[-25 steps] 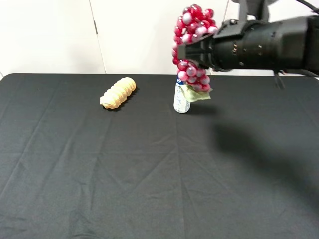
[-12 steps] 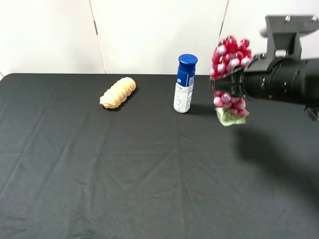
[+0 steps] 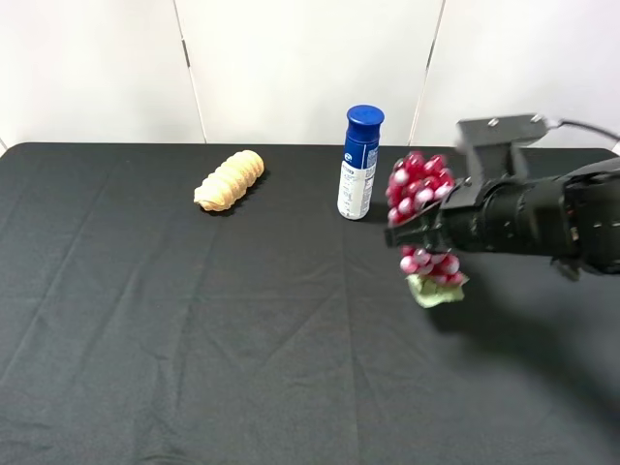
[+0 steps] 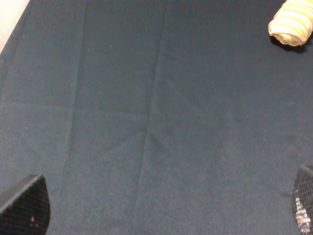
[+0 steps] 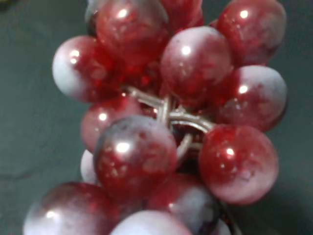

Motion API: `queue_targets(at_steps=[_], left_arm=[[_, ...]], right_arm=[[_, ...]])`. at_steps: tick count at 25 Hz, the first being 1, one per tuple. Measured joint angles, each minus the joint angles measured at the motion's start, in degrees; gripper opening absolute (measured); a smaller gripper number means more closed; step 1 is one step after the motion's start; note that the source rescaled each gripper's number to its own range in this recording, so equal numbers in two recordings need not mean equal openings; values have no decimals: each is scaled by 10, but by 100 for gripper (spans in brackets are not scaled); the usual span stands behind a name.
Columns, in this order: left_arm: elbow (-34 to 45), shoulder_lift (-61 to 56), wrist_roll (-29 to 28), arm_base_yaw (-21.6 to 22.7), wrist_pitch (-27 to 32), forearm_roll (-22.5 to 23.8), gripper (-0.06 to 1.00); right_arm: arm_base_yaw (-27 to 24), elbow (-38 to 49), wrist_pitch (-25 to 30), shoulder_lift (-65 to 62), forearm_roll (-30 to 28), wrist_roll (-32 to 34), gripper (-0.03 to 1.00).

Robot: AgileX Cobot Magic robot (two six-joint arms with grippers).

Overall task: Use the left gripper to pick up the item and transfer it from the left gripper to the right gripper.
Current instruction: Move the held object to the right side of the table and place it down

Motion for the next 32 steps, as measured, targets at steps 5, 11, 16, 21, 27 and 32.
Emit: queue_targets(at_steps=[5, 11, 16, 21, 27, 32], left_arm=[[0, 0, 0, 0, 0, 0, 98], [0, 0, 0, 0, 0, 0, 98], [0, 0, 0, 0, 0, 0, 98], [0, 0, 0, 0, 0, 0, 98], [0, 0, 0, 0, 0, 0, 98], [0, 0, 0, 0, 0, 0, 98]], right_arm=[[0, 0, 30, 36, 0, 10, 3], [0, 0, 38, 52, 0, 15, 3], [0, 0, 46, 58, 0, 15, 3], [0, 0, 24, 58, -1, 15, 3], [0, 0, -23, 58, -1, 16, 81], [0, 0, -41, 58, -1, 15, 98]])
